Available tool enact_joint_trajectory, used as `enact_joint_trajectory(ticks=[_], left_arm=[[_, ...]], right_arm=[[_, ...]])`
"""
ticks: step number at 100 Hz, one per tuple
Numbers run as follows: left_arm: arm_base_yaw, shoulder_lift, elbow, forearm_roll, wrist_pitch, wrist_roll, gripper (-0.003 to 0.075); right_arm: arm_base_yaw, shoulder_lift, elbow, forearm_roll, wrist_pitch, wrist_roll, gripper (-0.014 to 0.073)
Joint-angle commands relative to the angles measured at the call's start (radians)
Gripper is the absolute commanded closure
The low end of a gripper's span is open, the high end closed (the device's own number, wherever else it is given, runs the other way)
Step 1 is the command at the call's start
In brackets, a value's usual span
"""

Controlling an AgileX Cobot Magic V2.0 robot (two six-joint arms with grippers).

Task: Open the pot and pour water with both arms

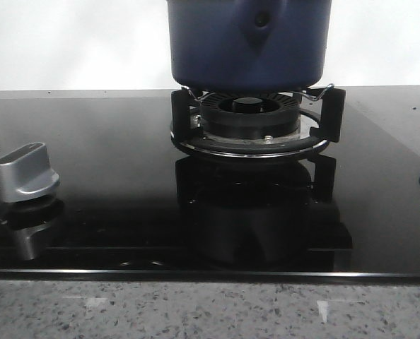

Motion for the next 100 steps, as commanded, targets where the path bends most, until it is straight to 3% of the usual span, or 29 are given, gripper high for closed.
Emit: enact_joint_trajectory(ticks=[1, 26, 47, 66, 100], left_arm=[[0.001, -0.052, -0.04, -0.092, 0.011, -0.013, 0.0499], [0.001, -0.052, -0.04, -0.09, 0.011, -0.013, 0.0499], [0.001, -0.052, -0.04, -0.09, 0.007, -0.013, 0.0499], [0.001, -0.052, -0.04, -0.084, 0.007, -0.013, 0.0499], [0.001, -0.052, -0.04, -0.083, 0.005, -0.013, 0.0499]], right_arm=[[-0.008, 0.002, -0.034, 0.0, -0.034, 0.0, 0.0235], [-0.014, 0.028, -0.036, 0.0, -0.03, 0.0, 0.0669], [-0.016, 0.025, -0.084, 0.032, 0.01, 0.0, 0.0666], [-0.004, 0.025, -0.242, 0.103, 0.113, -0.015, 0.0656], [0.174, 0.029, -0.543, 0.109, 0.172, -0.015, 0.0656]])
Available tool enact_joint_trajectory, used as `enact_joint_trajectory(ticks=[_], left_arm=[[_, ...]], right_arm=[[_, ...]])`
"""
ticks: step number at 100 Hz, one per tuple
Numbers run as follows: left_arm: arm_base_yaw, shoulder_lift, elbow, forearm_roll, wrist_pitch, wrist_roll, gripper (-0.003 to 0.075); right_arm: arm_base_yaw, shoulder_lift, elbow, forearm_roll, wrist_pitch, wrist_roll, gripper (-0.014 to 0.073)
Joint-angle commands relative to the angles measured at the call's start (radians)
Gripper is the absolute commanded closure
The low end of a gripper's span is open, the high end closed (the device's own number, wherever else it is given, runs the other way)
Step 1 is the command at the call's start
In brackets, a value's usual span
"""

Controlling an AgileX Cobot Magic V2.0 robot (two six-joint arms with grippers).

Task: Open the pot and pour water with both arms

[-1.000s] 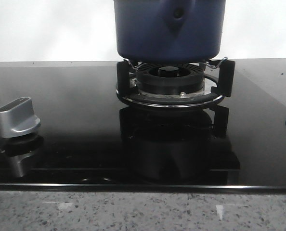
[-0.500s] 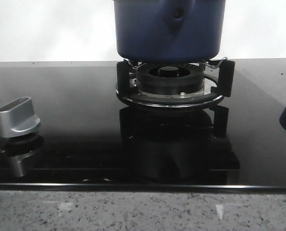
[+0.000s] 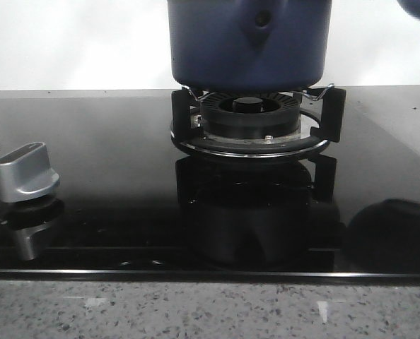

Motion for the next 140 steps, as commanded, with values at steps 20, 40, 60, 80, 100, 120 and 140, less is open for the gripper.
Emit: enact_joint_trajectory(ticks=[20, 40, 60, 80, 100, 120, 140], left_arm=[[0.001, -0.052, -0.04, -0.094, -0.02, -0.013, 0.0499], [0.002, -0.052, -0.04, -0.092, -0.02, -0.013, 0.0499], [0.002, -0.052, -0.04, -0.092, -0.05, -0.013, 0.0499], [0.004, -0.052, -0.04, -0.092, -0.05, -0.013, 0.0499], [0.004, -0.052, -0.04, -0.092, -0.054, -0.013, 0.0499], [0.004, -0.052, -0.04, -0.092, -0.072, -0.013, 0.0499], [0.004, -0.052, -0.04, -0.092, -0.072, -0.013, 0.0499]], right_arm=[[0.117, 0.01, -0.239, 0.05, -0.032, -0.006, 0.0656], [0.183, 0.055, -0.308, 0.109, -0.06, -0.03, 0.0656], [0.259, 0.081, -0.308, 0.125, -0.163, -0.042, 0.0656], [0.315, 0.113, -0.308, 0.125, -0.283, -0.071, 0.0656], [0.339, 0.128, -0.272, 0.125, -0.424, -0.125, 0.0652], [0.342, 0.07, -0.079, 0.154, -0.681, -0.224, 0.064], [0.364, 0.005, 0.085, 0.18, -0.875, -0.314, 0.064]])
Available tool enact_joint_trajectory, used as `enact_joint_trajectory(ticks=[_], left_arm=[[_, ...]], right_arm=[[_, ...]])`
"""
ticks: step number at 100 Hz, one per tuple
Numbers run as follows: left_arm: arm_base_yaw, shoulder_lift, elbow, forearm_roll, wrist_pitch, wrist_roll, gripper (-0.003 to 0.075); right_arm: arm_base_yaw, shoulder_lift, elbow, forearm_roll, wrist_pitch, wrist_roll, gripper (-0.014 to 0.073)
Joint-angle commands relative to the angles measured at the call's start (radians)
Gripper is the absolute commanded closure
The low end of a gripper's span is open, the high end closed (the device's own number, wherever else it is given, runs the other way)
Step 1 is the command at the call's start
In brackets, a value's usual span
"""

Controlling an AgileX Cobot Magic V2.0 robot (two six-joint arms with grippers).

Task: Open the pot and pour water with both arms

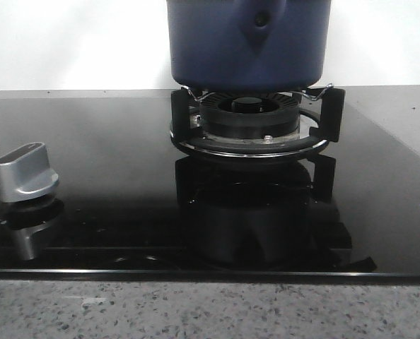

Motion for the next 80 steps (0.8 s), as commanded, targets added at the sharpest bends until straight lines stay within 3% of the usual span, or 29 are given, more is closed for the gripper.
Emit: enact_joint_trajectory(ticks=[1, 24, 42, 60, 80], left_arm=[[0.003, -0.052, -0.039, -0.093, 0.001, -0.013, 0.0499], [0.003, -0.052, -0.039, -0.093, 0.001, -0.013, 0.0499], [0.003, -0.052, -0.039, -0.093, 0.001, -0.013, 0.0499], [0.003, -0.052, -0.039, -0.093, 0.001, -0.013, 0.0499], [0.003, -0.052, -0.039, -0.093, 0.003, -0.013, 0.0499]], right_arm=[[0.014, -0.078, 0.018, 0.03, -0.181, -0.047, 0.064], [0.06, -0.088, 0.08, 0.023, -0.327, -0.095, 0.064], [0.09, -0.117, 0.194, 0.009, -0.542, -0.095, 0.064], [0.149, -0.155, 0.358, -0.101, -0.821, -0.095, 0.0641], [0.159, -0.158, 0.434, -0.189, -0.976, -0.095, 0.0641]])
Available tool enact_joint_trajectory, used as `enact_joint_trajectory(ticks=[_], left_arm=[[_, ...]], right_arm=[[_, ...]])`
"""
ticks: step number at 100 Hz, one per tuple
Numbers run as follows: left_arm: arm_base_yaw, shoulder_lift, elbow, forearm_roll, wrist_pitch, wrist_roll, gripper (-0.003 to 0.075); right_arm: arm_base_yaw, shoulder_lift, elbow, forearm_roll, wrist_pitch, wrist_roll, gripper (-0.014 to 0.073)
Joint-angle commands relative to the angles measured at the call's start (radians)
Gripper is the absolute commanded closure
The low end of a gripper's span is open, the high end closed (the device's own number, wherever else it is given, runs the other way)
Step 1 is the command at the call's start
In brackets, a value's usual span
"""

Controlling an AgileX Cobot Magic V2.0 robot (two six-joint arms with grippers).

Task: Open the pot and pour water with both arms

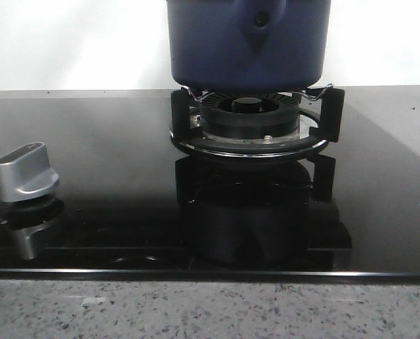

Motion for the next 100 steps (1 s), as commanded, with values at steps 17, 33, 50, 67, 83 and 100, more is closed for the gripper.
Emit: enact_joint_trajectory(ticks=[17, 33, 50, 67, 83, 100], left_arm=[[0.003, -0.052, -0.039, -0.093, 0.003, -0.013, 0.0499], [0.003, -0.052, -0.039, -0.093, 0.004, -0.013, 0.0499], [0.003, -0.052, -0.039, -0.093, 0.004, -0.013, 0.0499], [0.003, -0.052, -0.039, -0.093, 0.004, -0.013, 0.0499], [0.003, -0.052, -0.039, -0.093, 0.004, -0.013, 0.0499], [0.003, -0.052, -0.039, -0.093, 0.004, -0.013, 0.0499]], right_arm=[[0.0, -0.05, 0.015, -0.086, -0.271, -0.035, 0.0641], [0.0, -0.05, 0.073, -0.086, -0.403, -0.059, 0.0641], [0.0, -0.05, 0.163, -0.086, -0.634, -0.152, 0.0641], [0.0, -0.05, 0.198, -0.086, -0.749, -0.159, 0.0641], [0.0, -0.05, 0.198, -0.086, -0.799, -0.159, 0.0641], [0.0, -0.05, 0.198, -0.086, -0.807, -0.159, 0.0641]])
